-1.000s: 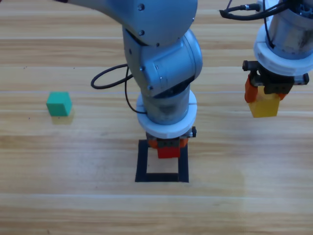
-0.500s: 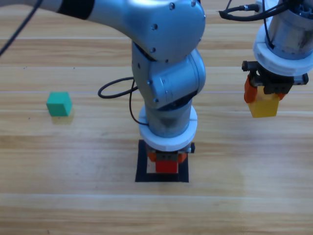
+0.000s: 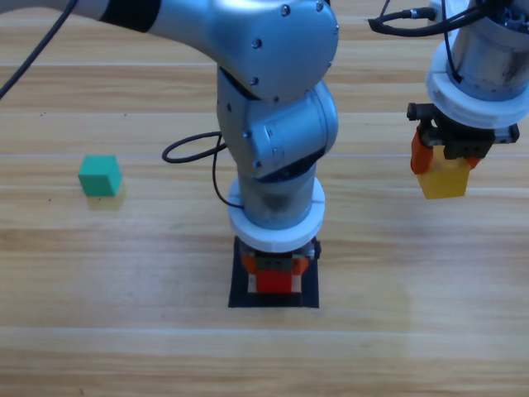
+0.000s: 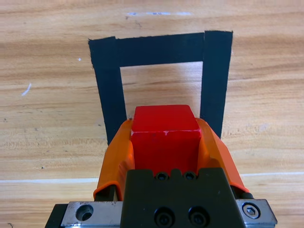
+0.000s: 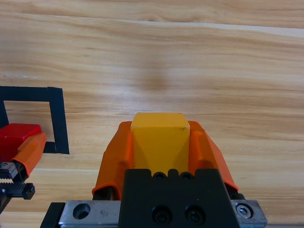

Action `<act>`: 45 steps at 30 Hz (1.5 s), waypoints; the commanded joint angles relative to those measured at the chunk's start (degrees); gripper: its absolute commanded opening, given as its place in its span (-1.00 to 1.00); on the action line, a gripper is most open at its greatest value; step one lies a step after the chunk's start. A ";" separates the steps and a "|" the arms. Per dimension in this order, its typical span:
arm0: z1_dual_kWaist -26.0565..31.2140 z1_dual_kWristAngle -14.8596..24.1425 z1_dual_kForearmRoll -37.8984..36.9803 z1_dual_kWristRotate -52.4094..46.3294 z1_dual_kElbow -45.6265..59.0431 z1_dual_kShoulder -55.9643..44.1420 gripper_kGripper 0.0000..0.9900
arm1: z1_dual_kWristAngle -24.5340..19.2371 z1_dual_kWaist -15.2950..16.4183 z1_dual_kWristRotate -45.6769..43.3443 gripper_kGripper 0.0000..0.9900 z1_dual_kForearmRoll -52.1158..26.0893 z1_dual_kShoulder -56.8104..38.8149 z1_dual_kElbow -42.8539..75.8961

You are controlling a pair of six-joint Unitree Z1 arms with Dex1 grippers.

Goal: Stack the blocks in the rectangular block: red at the bottom, yellow in the middle, green on top

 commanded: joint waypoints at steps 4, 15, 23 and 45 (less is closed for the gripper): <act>1.96 -0.98 0.00 -1.90 0.61 3.22 -0.86 | 0.84 1.06 -0.34 -0.97 -1.19 3.37 0.67; 1.87 -2.12 0.00 -5.59 -1.41 3.66 -0.86 | 0.84 1.06 -0.34 -0.97 -1.19 3.37 0.67; 1.87 -1.86 0.00 -5.59 -1.59 4.89 -0.86 | 0.84 1.06 -0.34 -0.97 -1.19 3.28 0.67; 2.31 -0.54 -0.09 -3.57 -1.33 5.50 -0.86 | 0.92 1.06 -0.43 -0.97 -1.19 3.37 0.50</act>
